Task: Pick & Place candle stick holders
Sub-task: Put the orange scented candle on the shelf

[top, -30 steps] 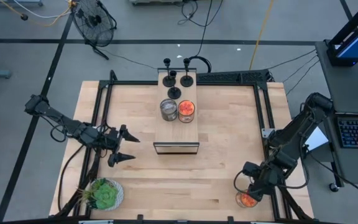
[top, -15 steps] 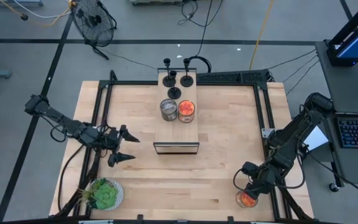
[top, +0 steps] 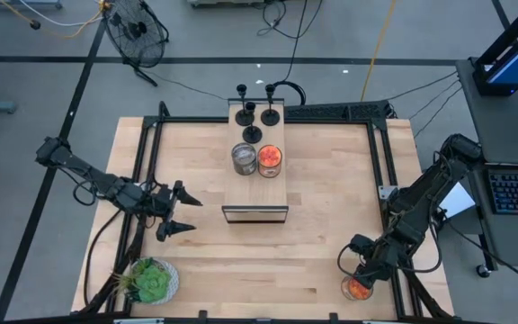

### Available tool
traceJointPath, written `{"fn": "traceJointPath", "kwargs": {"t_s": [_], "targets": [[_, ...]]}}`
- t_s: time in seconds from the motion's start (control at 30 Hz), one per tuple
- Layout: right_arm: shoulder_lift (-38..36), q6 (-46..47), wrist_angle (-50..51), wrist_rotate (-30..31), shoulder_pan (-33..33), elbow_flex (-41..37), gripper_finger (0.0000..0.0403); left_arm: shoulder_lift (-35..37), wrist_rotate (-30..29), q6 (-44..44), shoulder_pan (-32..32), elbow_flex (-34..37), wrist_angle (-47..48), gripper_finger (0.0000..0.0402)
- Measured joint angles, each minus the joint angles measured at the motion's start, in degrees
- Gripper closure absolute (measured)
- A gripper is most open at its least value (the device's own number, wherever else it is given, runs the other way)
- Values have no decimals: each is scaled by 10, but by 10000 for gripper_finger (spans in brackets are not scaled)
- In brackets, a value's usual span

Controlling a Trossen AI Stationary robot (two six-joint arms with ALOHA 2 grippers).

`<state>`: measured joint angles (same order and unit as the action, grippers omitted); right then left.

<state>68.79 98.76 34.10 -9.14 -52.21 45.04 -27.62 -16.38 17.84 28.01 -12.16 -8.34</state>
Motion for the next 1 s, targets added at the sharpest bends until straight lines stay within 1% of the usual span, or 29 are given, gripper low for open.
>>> {"fn": "traceJointPath", "kwargs": {"t_s": [0.33,0.67,0.87,1.0], "targets": [[0,-3,-1,0,0,0,261,0,0,-1,0,0,0,23],[0,-3,-22,0,0,0,262,0,0,-1,0,0,0,23],[0,-22,-26,1,0,0,262,0,0,-1,0,0,0,23],[0,-2,-22,0,0,0,268,0,0,-1,0,0,0,23]]}}
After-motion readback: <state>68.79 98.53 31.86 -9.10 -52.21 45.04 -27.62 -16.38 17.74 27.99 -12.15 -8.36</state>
